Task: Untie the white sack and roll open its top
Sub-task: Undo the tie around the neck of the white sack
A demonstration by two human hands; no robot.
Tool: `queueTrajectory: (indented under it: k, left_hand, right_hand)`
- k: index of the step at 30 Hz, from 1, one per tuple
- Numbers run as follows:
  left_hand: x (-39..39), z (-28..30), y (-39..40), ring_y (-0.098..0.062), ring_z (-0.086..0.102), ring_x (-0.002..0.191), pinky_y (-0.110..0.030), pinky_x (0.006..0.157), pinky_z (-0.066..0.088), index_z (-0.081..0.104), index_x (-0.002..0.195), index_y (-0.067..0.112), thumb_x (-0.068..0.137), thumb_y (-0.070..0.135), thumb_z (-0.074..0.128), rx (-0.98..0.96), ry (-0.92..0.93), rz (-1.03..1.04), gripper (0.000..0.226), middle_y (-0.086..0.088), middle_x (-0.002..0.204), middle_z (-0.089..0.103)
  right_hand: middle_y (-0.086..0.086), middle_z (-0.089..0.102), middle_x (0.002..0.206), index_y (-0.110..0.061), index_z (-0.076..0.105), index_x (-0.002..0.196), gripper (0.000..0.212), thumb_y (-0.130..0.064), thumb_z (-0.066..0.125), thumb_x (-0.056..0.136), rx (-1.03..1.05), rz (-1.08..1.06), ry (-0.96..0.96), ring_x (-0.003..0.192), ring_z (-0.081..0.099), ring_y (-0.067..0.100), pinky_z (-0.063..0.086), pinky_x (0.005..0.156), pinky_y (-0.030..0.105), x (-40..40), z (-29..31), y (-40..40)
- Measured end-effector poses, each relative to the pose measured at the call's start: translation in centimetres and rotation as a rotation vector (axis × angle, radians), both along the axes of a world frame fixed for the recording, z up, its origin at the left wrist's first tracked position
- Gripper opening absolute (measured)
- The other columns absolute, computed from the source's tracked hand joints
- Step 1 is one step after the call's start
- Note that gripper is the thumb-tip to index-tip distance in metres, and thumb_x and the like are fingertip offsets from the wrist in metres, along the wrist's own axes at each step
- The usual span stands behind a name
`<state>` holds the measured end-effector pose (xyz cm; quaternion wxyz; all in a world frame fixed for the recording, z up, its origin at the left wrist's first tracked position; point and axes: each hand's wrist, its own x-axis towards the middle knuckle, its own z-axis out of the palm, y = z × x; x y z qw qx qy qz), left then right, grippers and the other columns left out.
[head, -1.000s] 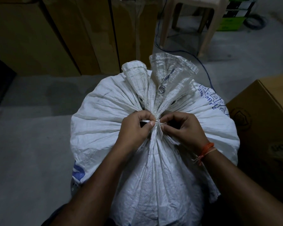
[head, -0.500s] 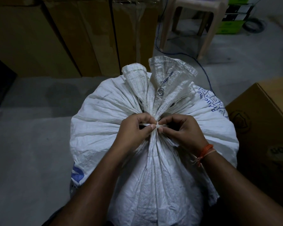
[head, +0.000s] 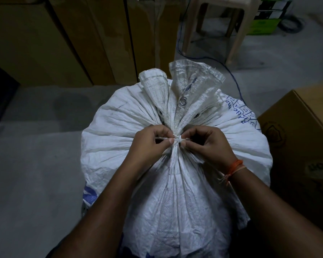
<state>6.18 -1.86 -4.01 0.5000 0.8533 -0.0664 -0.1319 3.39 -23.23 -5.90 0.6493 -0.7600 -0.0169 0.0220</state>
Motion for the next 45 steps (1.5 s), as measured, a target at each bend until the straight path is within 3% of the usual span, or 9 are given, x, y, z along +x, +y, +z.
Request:
queueTrajectory:
  k: [5,8,14,21,25,29,34,37,45]
  left_hand:
    - [-0.1,-0.1,-0.4,-0.014,0.076,0.089,-0.037,0.087,0.059,0.079,0.086,0.024,0.091,0.021,0.081,-0.038,0.013,0.045,0.006,0.005,0.09,0.08]
    - [-0.1,-0.2,-0.5,-0.017,0.076,0.088,-0.035,0.084,0.058,0.079,0.086,0.023,0.091,0.019,0.081,-0.063,0.021,0.053,0.006,0.004,0.092,0.079]
    - [-0.3,-0.6,-1.1,-0.017,0.076,0.085,-0.044,0.084,0.062,0.078,0.083,0.028,0.087,0.025,0.08,-0.07,-0.016,0.024,0.006,0.003,0.088,0.079]
    - [-0.2,-0.8,-1.1,-0.021,0.076,0.083,-0.047,0.082,0.062,0.077,0.086,0.028,0.087,0.029,0.079,-0.063,-0.016,0.009,0.002,0.0,0.086,0.079]
    - [-0.2,-0.8,-1.0,-0.02,0.076,0.085,-0.048,0.084,0.062,0.077,0.085,0.028,0.088,0.027,0.08,-0.059,-0.014,0.011,0.004,0.001,0.087,0.079]
    - [-0.3,-0.6,-1.1,-0.018,0.076,0.086,-0.047,0.086,0.061,0.078,0.085,0.028,0.088,0.026,0.08,-0.061,-0.021,0.018,0.004,0.003,0.088,0.079]
    - [-0.2,-0.5,-0.8,-0.017,0.077,0.088,-0.048,0.087,0.062,0.079,0.088,0.028,0.089,0.027,0.082,-0.048,-0.005,0.001,0.003,0.003,0.088,0.08]
    - [0.1,-0.2,-0.2,-0.014,0.077,0.09,-0.045,0.088,0.062,0.079,0.09,0.029,0.089,0.027,0.083,-0.048,-0.01,-0.02,0.005,0.006,0.09,0.081]
    - [0.5,-0.2,0.3,-0.007,0.075,0.091,-0.033,0.085,0.058,0.08,0.089,0.028,0.089,0.021,0.082,-0.042,-0.027,-0.056,0.007,0.009,0.09,0.08]
  right_hand:
    - [0.011,0.076,0.086,-0.003,0.075,0.089,0.015,0.003,0.085,0.079,-0.062,0.028,-0.069,0.077,0.07,0.008,0.055,0.075,0.024,-0.1,0.0,0.2]
    - [0.013,0.076,0.085,-0.004,0.075,0.087,0.015,0.001,0.085,0.078,-0.091,0.012,-0.093,0.076,0.07,0.012,0.056,0.074,0.028,-0.1,-0.1,0.2]
    - [0.009,0.078,0.086,-0.007,0.077,0.087,0.014,-0.009,0.085,0.076,-0.107,-0.006,-0.112,0.08,0.075,0.021,0.06,0.076,0.033,-0.1,0.0,0.5]
    - [0.012,0.079,0.09,-0.007,0.077,0.089,0.015,-0.003,0.086,0.077,-0.06,-0.003,-0.075,0.087,0.076,0.035,0.061,0.081,0.044,0.0,0.0,0.4]
    - [0.009,0.079,0.088,-0.008,0.077,0.088,0.015,-0.003,0.087,0.077,-0.079,0.005,-0.059,0.084,0.076,0.028,0.061,0.079,0.043,0.0,0.1,0.3]
    - [0.003,0.078,0.084,-0.011,0.076,0.086,0.016,-0.016,0.087,0.074,-0.116,0.001,-0.065,0.078,0.072,0.013,0.058,0.075,0.034,0.0,0.2,0.4]
    - [0.007,0.078,0.084,-0.011,0.076,0.085,0.014,-0.009,0.088,0.076,-0.091,0.018,-0.063,0.077,0.072,0.014,0.058,0.074,0.035,0.0,0.5,0.3]
    - [0.009,0.078,0.085,-0.014,0.078,0.085,0.015,-0.01,0.088,0.075,-0.061,0.012,-0.04,0.076,0.072,0.017,0.059,0.073,0.045,0.1,0.5,0.1]
    - [0.016,0.077,0.087,-0.009,0.077,0.086,0.016,0.0,0.087,0.077,-0.019,0.025,-0.024,0.079,0.072,0.021,0.058,0.076,0.041,0.2,0.4,0.0]
